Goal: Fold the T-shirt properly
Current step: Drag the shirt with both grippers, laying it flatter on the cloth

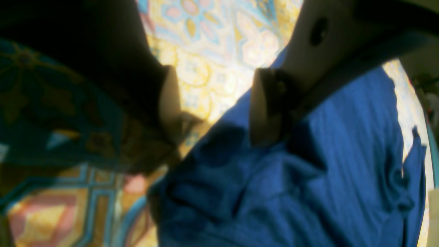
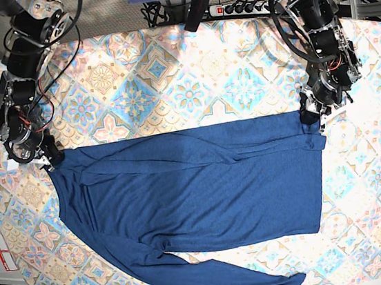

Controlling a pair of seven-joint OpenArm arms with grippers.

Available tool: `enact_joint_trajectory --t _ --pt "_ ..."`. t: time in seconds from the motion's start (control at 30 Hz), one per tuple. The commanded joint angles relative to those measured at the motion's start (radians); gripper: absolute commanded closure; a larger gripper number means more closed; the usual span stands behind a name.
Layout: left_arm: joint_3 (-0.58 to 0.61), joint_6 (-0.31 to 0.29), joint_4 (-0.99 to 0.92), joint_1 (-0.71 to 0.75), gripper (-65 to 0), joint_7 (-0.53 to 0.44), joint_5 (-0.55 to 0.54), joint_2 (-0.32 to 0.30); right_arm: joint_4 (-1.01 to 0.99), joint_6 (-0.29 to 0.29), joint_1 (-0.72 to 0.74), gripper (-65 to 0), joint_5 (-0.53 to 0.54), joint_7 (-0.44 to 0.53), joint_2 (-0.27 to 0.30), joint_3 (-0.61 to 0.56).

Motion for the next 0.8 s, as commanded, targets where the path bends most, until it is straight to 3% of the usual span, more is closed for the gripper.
enact_joint_trajectory --t 0.0,0.43,0.53,0.67,0.77 --pt "-0.001 -0.007 0.014 -0.013 0.0 0.004 -0.008 -0.013 -0.008 0.001 0.031 -30.7 0.004 0.001 0.018 0.002" --pt "-0.001 -0.007 0.014 -0.013 0.0 0.004 -0.008 -0.013 -0.248 0.001 0.14 -30.2 0.001 0.094 0.018 0.0" --pt "-0.001 -0.007 0.014 -0.013 0.0 0.004 -0.008 -0.013 -0.251 0.002 0.143 -22.9 0.007 0.094 0.018 0.003" --pt "-0.001 -0.007 0.014 -0.01 0.0 0.005 -0.008 -0.013 -0.247 0.002 0.143 -4.5 0.007 0.094 0.018 0.005" --pt "-0.001 -0.007 0.014 -0.01 0.0 0.005 -0.008 -0.013 -0.247 0.002 0.143 -2.1 0.008 0.093 0.018 0.006"
